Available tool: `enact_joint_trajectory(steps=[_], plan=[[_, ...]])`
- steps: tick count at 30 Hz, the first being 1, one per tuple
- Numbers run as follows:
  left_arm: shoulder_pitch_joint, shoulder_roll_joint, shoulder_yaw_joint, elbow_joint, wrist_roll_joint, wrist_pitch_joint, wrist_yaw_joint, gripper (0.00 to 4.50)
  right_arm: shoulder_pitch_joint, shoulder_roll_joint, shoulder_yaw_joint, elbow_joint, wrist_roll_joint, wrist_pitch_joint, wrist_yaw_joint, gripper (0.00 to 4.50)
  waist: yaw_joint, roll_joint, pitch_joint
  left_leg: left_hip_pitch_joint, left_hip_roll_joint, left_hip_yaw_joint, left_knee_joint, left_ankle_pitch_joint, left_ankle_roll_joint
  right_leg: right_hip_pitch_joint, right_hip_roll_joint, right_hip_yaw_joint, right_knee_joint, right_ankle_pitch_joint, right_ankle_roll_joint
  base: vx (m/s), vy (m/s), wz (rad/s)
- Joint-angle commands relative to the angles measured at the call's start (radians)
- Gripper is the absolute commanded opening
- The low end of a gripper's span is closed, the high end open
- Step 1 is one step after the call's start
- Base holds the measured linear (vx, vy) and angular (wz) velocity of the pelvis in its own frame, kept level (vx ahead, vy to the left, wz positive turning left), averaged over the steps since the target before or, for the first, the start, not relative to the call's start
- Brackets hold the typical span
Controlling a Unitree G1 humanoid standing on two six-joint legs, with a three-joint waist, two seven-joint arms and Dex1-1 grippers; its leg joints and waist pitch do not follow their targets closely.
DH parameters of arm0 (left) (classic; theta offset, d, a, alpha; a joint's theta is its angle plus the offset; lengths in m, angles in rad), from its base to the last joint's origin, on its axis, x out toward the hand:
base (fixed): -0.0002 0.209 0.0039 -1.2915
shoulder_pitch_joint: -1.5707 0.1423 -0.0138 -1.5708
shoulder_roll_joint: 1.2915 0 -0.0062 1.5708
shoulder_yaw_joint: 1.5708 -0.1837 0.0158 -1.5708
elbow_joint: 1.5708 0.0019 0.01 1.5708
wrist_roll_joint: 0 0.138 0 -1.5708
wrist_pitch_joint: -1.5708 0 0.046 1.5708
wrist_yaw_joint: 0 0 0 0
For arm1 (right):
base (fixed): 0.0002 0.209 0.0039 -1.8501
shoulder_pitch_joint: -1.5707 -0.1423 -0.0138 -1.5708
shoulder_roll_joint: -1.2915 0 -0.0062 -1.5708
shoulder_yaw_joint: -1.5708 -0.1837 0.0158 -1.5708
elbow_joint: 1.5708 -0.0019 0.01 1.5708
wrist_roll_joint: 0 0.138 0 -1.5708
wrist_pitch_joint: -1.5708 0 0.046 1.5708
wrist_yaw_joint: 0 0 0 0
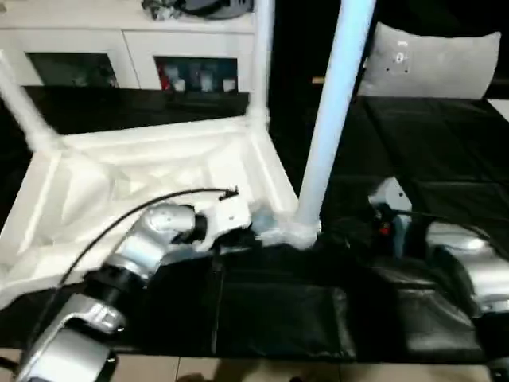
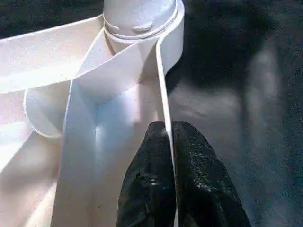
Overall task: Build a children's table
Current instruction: Rotate leg to tighten
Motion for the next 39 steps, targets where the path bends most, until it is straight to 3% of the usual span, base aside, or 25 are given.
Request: enact_joint_trajectory(steps=[1,2,3,7,8,11,17,25,31,35,36,39], plan=[[0.006,0.016,-0.052,-0.009,-0.001,-0.051,-0.101,0.00,-0.006,-0.016,0.031,-0.032,0.037,0.014,0.086,3.82,0.007,-0.002,-0.068,-0.001,0.053,-0.010,-0.057,-0.130,0.108,0.062,-0.070,0.045,-0.065,-0.157,-0.243,0.000,0.000,0.00],[0.005,0.019,-0.056,-0.009,-0.003,-0.058,-0.112,0.00,-0.007,-0.020,0.039,-0.033,0.042,0.015,0.106,3.82,0.013,-0.001,-0.067,0.000,0.054,-0.009,-0.057,-0.136,0.106,0.059,-0.070,0.046,-0.066,-0.164,-0.246,0.000,0.000,0.00],[0.005,0.020,-0.057,-0.009,-0.005,-0.062,-0.118,0.00,-0.007,-0.022,0.043,-0.034,0.043,0.017,0.116,3.59,0.020,-0.007,-0.065,0.004,0.056,-0.008,-0.059,-0.143,0.100,0.057,-0.072,0.047,-0.065,-0.179,-0.245,0.000,0.000,0.00],[0.002,0.027,-0.069,-0.007,-0.005,-0.083,-0.150,0.00,-0.007,-0.024,0.068,-0.037,0.043,0.025,0.153,3.23,0.032,-0.005,-0.063,0.006,0.057,-0.009,-0.062,-0.165,0.074,0.055,-0.074,0.048,-0.069,-0.229,-0.231,0.000,0.000,0.00],[-0.002,0.036,-0.086,-0.002,0.005,-0.113,-0.181,0.00,-0.009,-0.018,0.087,-0.035,0.046,0.031,0.174,3.03,0.034,-0.014,-0.063,0.005,0.056,-0.010,-0.062,-0.169,0.071,0.057,-0.076,0.048,-0.070,-0.252,-0.220,0.000,0.000,0.00],[-0.005,0.037,-0.091,0.005,0.002,-0.127,-0.194,0.00,-0.012,-0.017,0.096,-0.031,0.051,0.032,0.186,2.88,0.036,-0.013,-0.063,0.006,0.056,-0.009,-0.063,-0.163,0.063,0.054,-0.075,0.050,-0.072,-0.267,-0.203,0.000,0.000,0.00],[-0.013,0.026,-0.095,0.010,-0.012,-0.138,-0.223,0.00,-0.018,-0.010,0.114,-0.021,0.060,0.042,0.212,2.46,0.040,-0.011,-0.065,0.005,0.056,-0.009,-0.062,-0.149,0.059,0.055,-0.074,0.049,-0.068,-0.231,-0.209,0.000,0.000,0.00],[-0.007,0.017,-0.094,0.008,-0.022,-0.139,-0.234,0.00,-0.018,0.002,0.119,-0.016,0.059,0.045,0.209,1.99,0.041,-0.012,-0.065,0.004,0.054,-0.009,-0.063,-0.151,0.056,0.056,-0.075,0.048,-0.070,-0.252,-0.201,0.000,0.000,0.00],[0.005,0.012,-0.083,-0.004,-0.038,-0.120,-0.238,0.00,-0.001,0.018,0.127,-0.022,0.038,0.017,0.171,1.97,0.040,-0.011,-0.065,0.002,0.054,-0.010,-0.062,-0.149,0.055,0.057,-0.075,0.048,-0.070,-0.250,-0.200,0.000,0.000,0.00],[0.010,0.011,-0.082,-0.008,-0.040,-0.120,-0.237,0.00,-0.003,0.027,0.123,-0.010,0.019,-0.001,0.137,1.97,0.035,-0.009,-0.061,0.004,0.052,-0.011,-0.065,-0.184,0.043,0.055,-0.075,0.047,-0.079,-0.323,-0.181,0.000,0.000,0.00],[0.012,0.011,-0.083,-0.009,-0.039,-0.122,-0.235,0.00,-0.006,0.034,0.114,-0.013,0.031,0.013,0.130,2.50,0.035,-0.009,-0.061,0.004,0.051,-0.011,-0.065,-0.186,0.043,0.055,-0.075,0.048,-0.080,-0.332,-0.177,0.000,0.000,0.00],[0.015,0.011,-0.085,-0.008,-0.037,-0.125,-0.232,0.00,-0.007,0.035,0.109,-0.028,0.050,0.036,0.140,2.71,0.034,-0.009,-0.062,0.005,0.053,-0.011,-0.066,-0.183,0.041,0.054,-0.073,0.048,-0.079,-0.334,-0.175,0.000,0.000,0.00]])
